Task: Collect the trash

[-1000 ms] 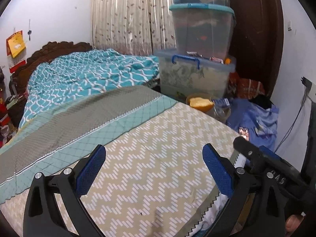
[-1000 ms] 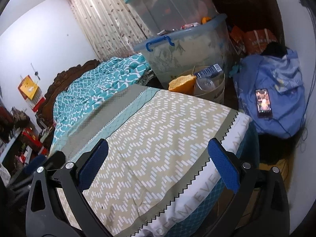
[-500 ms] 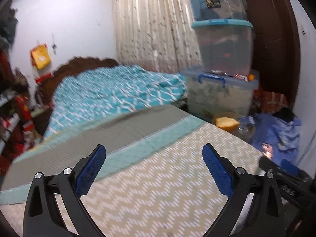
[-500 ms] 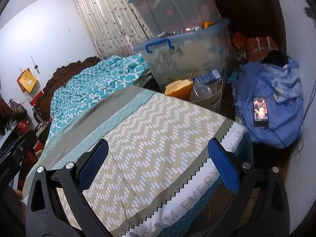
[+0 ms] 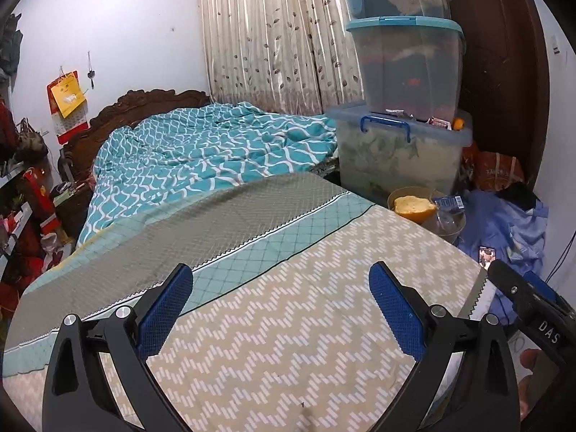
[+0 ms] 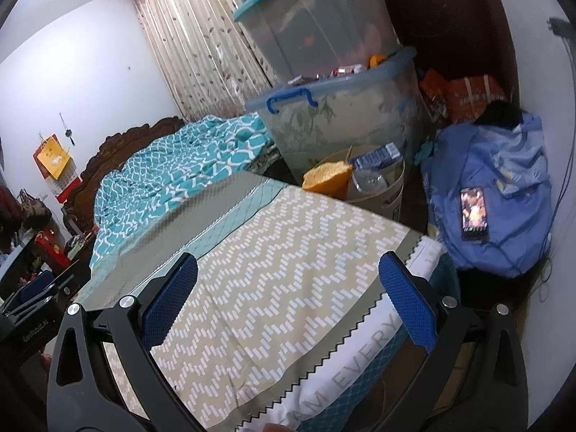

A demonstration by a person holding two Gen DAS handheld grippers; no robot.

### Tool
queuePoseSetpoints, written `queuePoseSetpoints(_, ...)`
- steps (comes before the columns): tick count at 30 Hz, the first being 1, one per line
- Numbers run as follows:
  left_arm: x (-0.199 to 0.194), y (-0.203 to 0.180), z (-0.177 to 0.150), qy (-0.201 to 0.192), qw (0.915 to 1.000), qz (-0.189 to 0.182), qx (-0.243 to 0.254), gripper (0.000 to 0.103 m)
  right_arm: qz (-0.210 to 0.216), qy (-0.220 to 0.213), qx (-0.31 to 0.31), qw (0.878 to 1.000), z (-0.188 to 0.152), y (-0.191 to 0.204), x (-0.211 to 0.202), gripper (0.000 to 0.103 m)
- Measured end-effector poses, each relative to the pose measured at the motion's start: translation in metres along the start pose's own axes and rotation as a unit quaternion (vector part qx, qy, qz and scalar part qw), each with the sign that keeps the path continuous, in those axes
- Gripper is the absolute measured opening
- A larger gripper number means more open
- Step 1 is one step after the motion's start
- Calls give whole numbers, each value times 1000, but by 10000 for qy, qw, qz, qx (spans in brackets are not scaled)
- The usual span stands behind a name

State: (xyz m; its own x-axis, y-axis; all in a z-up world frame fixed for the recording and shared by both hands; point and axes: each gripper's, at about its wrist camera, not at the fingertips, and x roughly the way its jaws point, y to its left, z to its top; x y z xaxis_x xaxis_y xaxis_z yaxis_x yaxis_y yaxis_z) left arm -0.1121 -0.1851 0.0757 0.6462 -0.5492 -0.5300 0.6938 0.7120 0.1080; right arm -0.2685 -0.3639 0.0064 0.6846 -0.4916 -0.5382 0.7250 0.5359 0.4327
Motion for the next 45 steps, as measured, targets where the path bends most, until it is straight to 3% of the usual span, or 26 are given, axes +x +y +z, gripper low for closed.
queuePoseSetpoints(6, -1, 1, -2, -43, 10000, 54, 66, 94, 63, 133, -71, 9999, -3, 5, 4, 100)
queuePoseSetpoints(19, -13, -1, -2, -283, 9994, 104, 185, 95, 113, -200, -136, 9996, 6, 16, -18, 100)
queuePoseSetpoints(27, -19, 0, -2, -372, 9991, 26, 177, 94, 108, -167, -161, 9997, 4, 18, -17, 100)
queuePoseSetpoints(45, -17, 2, -3, -268, 9995, -39, 167, 95, 162, -111, -160, 9997, 0, 20, -18, 100)
